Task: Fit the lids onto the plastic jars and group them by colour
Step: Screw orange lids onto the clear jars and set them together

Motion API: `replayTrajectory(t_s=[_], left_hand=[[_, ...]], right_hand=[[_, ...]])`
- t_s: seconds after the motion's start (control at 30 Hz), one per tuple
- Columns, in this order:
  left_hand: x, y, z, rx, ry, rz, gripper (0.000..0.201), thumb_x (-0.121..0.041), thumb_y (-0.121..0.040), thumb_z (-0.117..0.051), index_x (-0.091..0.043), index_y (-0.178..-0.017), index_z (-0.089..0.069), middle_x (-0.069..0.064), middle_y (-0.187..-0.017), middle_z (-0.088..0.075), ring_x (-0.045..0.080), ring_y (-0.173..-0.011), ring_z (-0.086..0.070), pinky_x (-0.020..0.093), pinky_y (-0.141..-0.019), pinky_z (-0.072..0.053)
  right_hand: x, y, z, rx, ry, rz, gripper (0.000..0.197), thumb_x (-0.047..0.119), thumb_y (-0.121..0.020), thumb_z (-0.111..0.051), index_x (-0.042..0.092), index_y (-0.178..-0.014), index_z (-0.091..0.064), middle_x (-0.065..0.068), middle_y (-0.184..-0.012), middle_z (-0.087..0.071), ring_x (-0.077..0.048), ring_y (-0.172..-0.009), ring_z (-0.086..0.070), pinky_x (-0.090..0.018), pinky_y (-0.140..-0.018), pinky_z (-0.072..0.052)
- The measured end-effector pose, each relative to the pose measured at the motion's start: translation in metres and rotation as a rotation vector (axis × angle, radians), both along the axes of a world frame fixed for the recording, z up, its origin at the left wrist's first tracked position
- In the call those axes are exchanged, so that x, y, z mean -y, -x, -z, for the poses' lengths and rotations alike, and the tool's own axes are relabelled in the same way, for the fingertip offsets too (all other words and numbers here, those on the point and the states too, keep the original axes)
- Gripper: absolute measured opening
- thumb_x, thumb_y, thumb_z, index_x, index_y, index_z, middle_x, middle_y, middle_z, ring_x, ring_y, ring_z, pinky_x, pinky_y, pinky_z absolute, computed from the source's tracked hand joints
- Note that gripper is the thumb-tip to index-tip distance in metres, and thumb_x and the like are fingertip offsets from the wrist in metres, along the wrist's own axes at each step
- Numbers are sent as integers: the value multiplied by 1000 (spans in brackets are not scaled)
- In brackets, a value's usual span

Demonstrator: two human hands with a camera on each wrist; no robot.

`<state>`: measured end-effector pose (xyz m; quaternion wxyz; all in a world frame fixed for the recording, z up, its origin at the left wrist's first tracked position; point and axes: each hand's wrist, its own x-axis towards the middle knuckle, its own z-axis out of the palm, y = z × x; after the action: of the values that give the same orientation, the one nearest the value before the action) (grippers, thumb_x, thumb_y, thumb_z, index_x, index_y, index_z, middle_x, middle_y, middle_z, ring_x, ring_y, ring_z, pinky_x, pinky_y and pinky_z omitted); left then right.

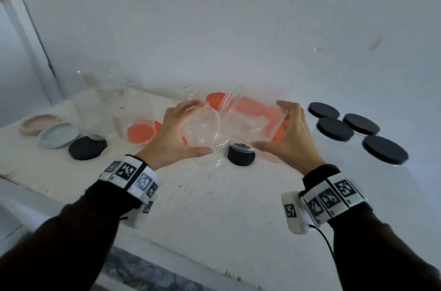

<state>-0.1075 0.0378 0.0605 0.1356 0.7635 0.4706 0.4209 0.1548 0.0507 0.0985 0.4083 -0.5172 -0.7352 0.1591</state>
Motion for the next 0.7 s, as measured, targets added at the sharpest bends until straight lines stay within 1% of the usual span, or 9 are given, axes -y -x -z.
replayTrajectory(t_s=[0.07, 0.13, 0.2, 0.27, 0.4, 0.53, 0.57, 0.63, 0.7], left_hand=[[-2, -18, -3, 8, -4, 43, 91, -75, -53, -63, -46, -133, -31, -27, -135, -26, 4, -125, -21, 28, -103, -20], [-5, -34, -4, 7, 8, 73, 88, -67, -55, -66, -46, -133, -30, -25, -138, -27, 6, -127, -21, 29, -103, -20], [-6, -50, -5, -5, 3, 99, 87, -63, -57, -67, -46, -134, -29, -19, -142, -28, 9, -130, -21, 31, -104, -21], [-9, -64, -5, -8, 3, 133, 86, -62, -57, -67, -47, -133, -29, -18, -143, -29, 6, -129, -21, 30, -106, -20], [-13, -88, -4, -7, 8, 195, 84, -60, -57, -69, -48, -130, -29, -14, -145, -31, 1, -129, -22, 9, -104, -15], [-12, -111, -1, 52, 104, 288, 84, -26, -64, -84, -33, -132, -35, -7, -145, -30, -5, -127, -20, -8, -85, -26], [-12, -116, -1, 56, 114, 310, 84, -24, -64, -84, -32, -131, -35, -6, -145, -30, -5, -127, -20, -9, -82, -26], [-14, -124, 2, 38, 110, 336, 84, -43, -61, -80, -41, -130, -32, -9, -145, -30, -4, -127, -22, -6, -85, -27], [-16, -131, 6, -19, 110, 336, 81, -58, -58, -70, -47, -128, -30, -11, -146, -30, 3, -132, -21, 1, -95, -23]], right_hand=[[9, -19, 6, -12, 29, 35, 80, 23, -54, -87, 21, -116, -35, 2, -118, -41, -10, -103, -44, -10, -76, -39], [14, -36, 16, -19, 81, 71, 78, 16, -52, -87, 18, -110, -34, 1, -112, -43, -14, -99, -46, -10, -65, -37], [18, -53, 29, -9, 130, 95, 83, 9, -48, -87, 13, -111, -34, -2, -113, -41, -17, -103, -44, -13, -68, -35], [23, -66, 40, 16, 207, 106, 94, 7, -46, -88, 11, -123, -35, -1, -116, -35, -17, -108, -41, -19, -80, -35], [35, -84, 57, 69, 316, 112, 101, 20, -46, -91, 12, -131, -37, 3, -117, -34, -12, -107, -40, -22, -87, -35], [43, -98, 70, 82, 349, 129, 100, 30, -51, -90, 13, -134, -37, 6, -118, -39, -10, -108, -40, -23, -91, -33], [45, -101, 73, 84, 368, 128, 100, 30, -52, -89, 13, -135, -36, 5, -119, -40, -10, -108, -40, -23, -92, -34], [47, -107, 78, 85, 415, 123, 101, 29, -54, -88, 13, -137, -34, 2, -125, -40, -10, -109, -40, -23, -92, -34], [49, -113, 81, 88, 460, 110, 101, 27, -56, -88, 12, -138, -32, 1, -129, -38, -10, -111, -39, -22, -91, -35]])
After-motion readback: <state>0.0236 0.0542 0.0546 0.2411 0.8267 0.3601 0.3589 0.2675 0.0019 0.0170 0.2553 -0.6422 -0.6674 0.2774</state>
